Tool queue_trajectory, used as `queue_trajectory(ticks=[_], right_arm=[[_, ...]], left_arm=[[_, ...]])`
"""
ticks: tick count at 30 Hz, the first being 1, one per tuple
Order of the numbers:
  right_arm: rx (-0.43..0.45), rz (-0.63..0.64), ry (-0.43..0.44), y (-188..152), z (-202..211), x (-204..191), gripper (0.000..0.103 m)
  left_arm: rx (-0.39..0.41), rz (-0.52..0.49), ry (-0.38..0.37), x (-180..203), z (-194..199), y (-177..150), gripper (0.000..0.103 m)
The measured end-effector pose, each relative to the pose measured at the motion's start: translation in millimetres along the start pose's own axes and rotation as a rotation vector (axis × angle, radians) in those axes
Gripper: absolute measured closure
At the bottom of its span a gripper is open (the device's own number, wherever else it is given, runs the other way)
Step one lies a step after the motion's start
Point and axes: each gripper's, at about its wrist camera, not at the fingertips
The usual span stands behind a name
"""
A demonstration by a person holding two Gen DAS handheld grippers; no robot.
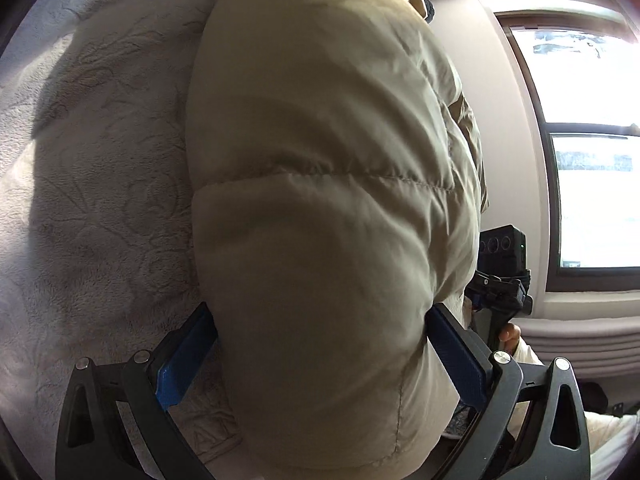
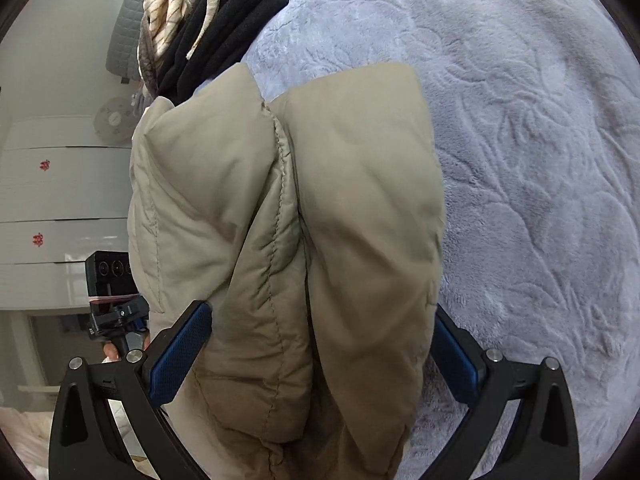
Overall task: Fold large clothes
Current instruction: 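Grip the beige coat bundle with both tools and lift it off the bed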
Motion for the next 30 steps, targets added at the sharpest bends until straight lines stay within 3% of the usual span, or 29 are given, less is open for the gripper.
queue_trajectory(ticks=[6, 11, 12, 13, 14, 17, 24, 30], right_arm=[[-0.041, -0.016, 0.123, 17.5, -27.2, 7.8, 0.000], [-0.012, -0.075, 0.129, 19.5, -34.4, 6.9, 0.001], [-0.005, -0.088, 0.127, 18.5, -33.4, 6.5, 0.002], [0.003, -0.097, 0.132, 17.2, -32.3, 4.7, 0.010], [0.012, -0.100, 0.134, 14.8, -28.3, 2.8, 0.026], [0.042, -0.076, 0.134, 9.3, -16.3, -8.7, 0.048], [0.104, -0.030, 0.163, -6.6, -0.5, -49.9, 0.054], [0.110, 0.022, 0.185, -11.7, -31.6, -112.2, 0.054]], left_arm=[[-0.018, 0.025, -0.056, -6.0, -21.2, 10.9, 0.000], [0.025, 0.043, -0.026, 1.0, -24.0, 11.1, 0.000], [0.042, 0.037, -0.016, 5.6, -22.1, 8.9, 0.004], [0.058, 0.028, -0.006, 11.7, -20.2, 5.6, 0.009], [0.070, 0.022, 0.000, 16.3, -17.0, 3.7, 0.012], [0.094, -0.012, -0.001, 30.1, -5.7, -0.6, 0.021], [0.144, -0.085, -0.025, 49.7, 33.3, -15.3, 0.022], [0.201, -0.075, -0.033, 21.4, 97.0, -23.2, 0.022]])
Point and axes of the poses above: each gripper's, at about its wrist camera, not at the fingertips, and z roughly against the way its jaws point, x to its right, y to its top, and after that the axes turned 7 degrees about z, right-handed
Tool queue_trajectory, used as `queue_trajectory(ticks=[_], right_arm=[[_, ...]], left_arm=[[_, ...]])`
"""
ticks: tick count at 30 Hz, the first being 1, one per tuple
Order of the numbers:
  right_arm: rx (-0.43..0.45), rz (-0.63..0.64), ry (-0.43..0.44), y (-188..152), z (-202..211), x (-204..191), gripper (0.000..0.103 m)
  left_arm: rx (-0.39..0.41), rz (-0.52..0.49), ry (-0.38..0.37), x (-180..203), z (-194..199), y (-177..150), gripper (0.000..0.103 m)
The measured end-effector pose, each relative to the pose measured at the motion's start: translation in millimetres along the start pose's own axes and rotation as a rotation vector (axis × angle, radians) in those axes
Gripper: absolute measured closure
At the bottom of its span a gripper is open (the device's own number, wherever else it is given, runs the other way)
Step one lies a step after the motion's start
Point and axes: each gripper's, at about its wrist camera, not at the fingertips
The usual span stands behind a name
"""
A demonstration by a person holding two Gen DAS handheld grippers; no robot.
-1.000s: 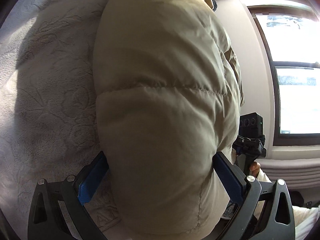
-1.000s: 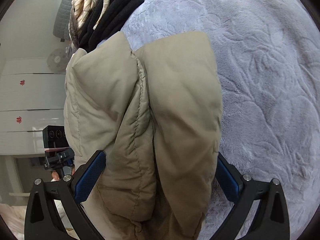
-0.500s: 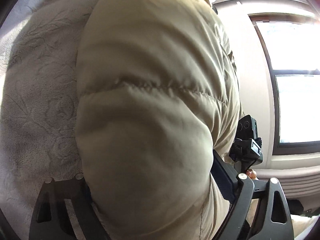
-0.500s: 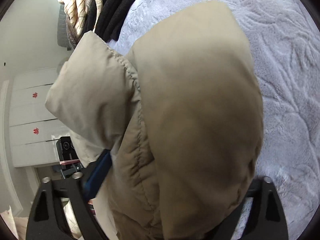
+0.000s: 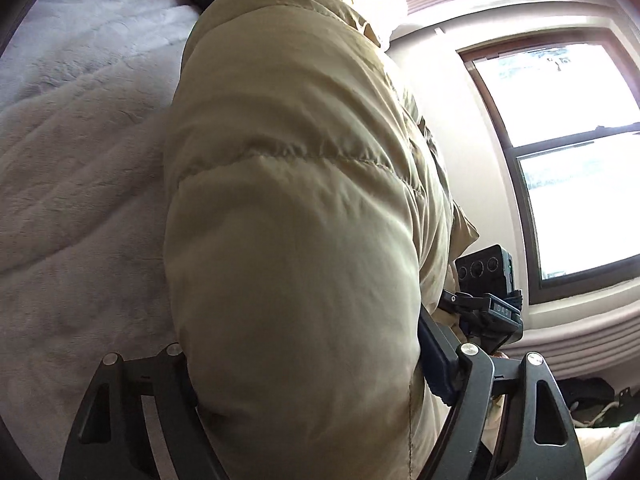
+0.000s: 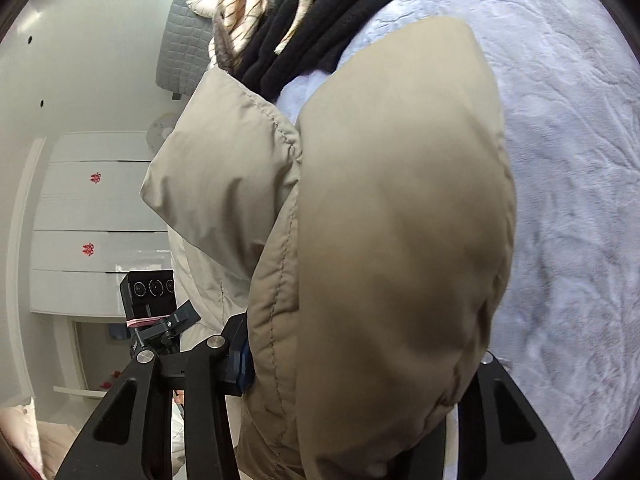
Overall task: Fold large clothes
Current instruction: 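Grip the beige coat bundle with both tools and lift it off the bed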
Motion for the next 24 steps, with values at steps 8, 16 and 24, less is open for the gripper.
queue_trajectory(ticks=[8, 16, 24], right_arm=[[-0.056, 0.038, 0.058, -12.7, -110.2, -62.0, 0.054], [-0.111, 0.036, 0.044, -30.9, -183.0, -69.7, 0.054], [-0.115, 0.010, -0.046, -39.9, -179.0, -67.0, 0.042]], left_arm=[[0.072, 0.058, 0.075, -64.1, 96.7, 4.8, 0.022], [0.105, 0.129, 0.116, -142.0, 126.8, 10.1, 0.015], [0.111, 0.187, 0.135, -181.0, 118.7, -4.9, 0.007]])
Point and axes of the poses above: each gripper's, at about its wrist camera, not at the fingertips, and z roughly against the way its jaws point, x to its right, y to its top, and after that the axes turned 7 degrees about z, right-handed
